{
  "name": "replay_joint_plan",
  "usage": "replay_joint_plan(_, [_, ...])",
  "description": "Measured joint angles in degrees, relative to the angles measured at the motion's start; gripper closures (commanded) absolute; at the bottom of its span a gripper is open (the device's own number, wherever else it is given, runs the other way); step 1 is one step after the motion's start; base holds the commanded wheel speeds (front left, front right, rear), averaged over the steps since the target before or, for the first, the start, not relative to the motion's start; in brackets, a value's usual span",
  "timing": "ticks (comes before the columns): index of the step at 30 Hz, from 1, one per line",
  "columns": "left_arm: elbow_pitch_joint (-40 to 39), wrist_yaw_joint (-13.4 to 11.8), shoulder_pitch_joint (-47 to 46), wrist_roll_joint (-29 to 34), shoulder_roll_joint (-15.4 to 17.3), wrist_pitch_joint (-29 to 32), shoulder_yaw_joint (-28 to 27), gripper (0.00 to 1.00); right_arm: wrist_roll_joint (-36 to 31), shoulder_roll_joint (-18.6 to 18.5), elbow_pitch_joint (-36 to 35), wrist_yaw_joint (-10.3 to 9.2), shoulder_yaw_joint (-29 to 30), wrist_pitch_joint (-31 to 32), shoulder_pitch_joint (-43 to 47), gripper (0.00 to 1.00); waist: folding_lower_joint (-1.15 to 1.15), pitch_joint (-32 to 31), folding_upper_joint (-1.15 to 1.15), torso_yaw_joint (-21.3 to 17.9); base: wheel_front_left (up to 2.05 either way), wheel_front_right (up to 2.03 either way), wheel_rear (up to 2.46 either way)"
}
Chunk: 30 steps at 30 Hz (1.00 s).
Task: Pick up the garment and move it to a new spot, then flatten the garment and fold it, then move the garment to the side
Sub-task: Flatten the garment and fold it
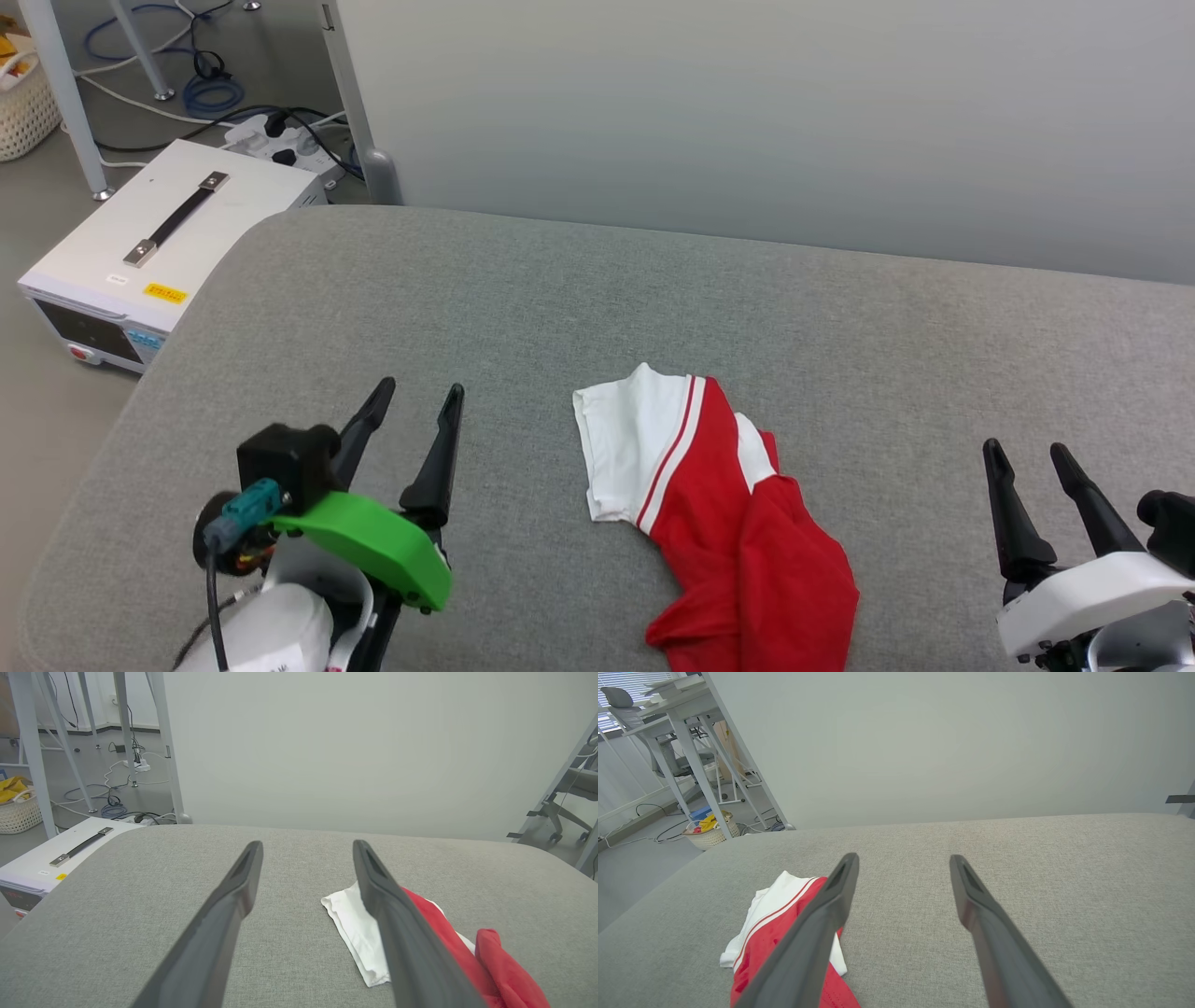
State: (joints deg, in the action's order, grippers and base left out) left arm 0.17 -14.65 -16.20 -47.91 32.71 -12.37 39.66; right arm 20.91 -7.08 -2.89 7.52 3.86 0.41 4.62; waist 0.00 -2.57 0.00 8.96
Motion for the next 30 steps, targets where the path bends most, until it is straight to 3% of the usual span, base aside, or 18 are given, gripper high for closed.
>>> replay_joint_plan(6, [3.16,0.56,5.30,0.35,-5.05,-2.23,-2.92,0.00,0.01,0.12,-0.71,0.00,-0.05,0.00,0.50,0.00,0.00,0.52,0.00,-0.14,0.00,0.00,0.00])
replay_joint_plan(14, [8.45,3.12,4.17,2.27,-7.92,-1.19,-2.93,0.00,0.00,-0.40,-2.76,0.00,-0.18,0.93,0.66,0.00,0.00,3.12,0.00,-0.82,0.00,0.00,0.00])
replay_joint_plan(21, [14.30,4.90,-7.43,1.64,-10.09,7.97,-2.03,0.00,-0.65,-0.90,-4.25,0.00,-0.47,2.37,-0.53,0.00,0.00,7.79,0.00,-2.31,0.00,0.00,0.00])
replay_joint_plan(30, [25.72,6.95,-21.64,-0.25,-12.55,25.35,1.43,0.00,-1.07,-1.86,-5.00,0.00,-1.44,2.63,-3.75,0.00,0.00,14.67,0.00,-5.14,0.00,0.00,0.00])
